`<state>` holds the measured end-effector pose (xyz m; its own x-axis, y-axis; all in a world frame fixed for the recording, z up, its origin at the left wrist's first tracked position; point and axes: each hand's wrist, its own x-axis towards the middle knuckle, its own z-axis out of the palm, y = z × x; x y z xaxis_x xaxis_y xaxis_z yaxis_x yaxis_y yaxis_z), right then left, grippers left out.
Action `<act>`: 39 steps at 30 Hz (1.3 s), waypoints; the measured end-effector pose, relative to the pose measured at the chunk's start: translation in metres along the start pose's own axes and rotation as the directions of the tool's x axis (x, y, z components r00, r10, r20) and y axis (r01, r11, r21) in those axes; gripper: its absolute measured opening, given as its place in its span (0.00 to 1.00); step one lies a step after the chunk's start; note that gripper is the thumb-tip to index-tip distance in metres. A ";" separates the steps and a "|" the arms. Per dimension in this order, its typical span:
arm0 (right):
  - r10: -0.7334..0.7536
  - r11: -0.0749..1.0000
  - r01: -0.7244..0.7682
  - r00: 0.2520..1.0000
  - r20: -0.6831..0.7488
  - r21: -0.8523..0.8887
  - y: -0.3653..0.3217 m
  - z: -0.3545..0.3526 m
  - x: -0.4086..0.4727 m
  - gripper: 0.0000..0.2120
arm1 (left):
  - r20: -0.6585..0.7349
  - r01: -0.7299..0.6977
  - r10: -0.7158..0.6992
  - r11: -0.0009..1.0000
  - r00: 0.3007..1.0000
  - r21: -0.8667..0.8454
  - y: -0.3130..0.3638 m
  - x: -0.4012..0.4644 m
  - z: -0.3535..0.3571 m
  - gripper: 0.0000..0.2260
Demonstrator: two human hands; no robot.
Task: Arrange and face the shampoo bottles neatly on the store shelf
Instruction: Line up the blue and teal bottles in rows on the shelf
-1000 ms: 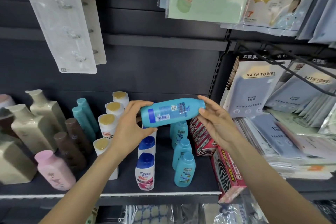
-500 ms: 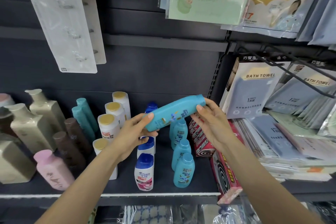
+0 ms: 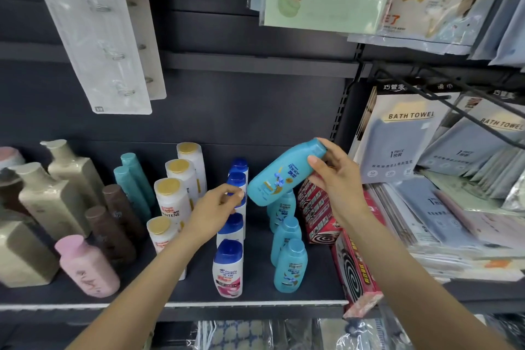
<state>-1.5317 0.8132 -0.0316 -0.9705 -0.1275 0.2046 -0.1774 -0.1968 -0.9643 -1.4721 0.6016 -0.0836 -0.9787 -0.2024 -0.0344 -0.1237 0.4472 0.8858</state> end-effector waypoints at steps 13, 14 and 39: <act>-0.118 0.783 0.217 0.972 0.203 -0.583 0.032 -0.006 0.014 0.19 | 0.156 -0.203 0.133 0.721 0.979 0.662 -0.032 0.024 0.006 0.22; -0.116 0.758 0.233 0.967 0.226 -0.609 0.036 -0.006 0.014 0.19 | 0.183 -0.216 0.123 0.699 0.975 0.682 -0.034 0.026 0.005 0.22; 0.287 0.553 0.142 0.893 0.348 -0.821 0.095 -0.019 0.027 0.19 | 0.214 -0.217 0.114 0.803 0.970 0.555 -0.043 0.026 0.005 0.22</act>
<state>-1.5775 0.8100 -0.1209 -0.8604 -0.5083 -0.0354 -0.3700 0.6711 -0.6425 -1.4931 0.5816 -0.1253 -0.9986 0.0416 -0.0312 0.0225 0.8865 0.4621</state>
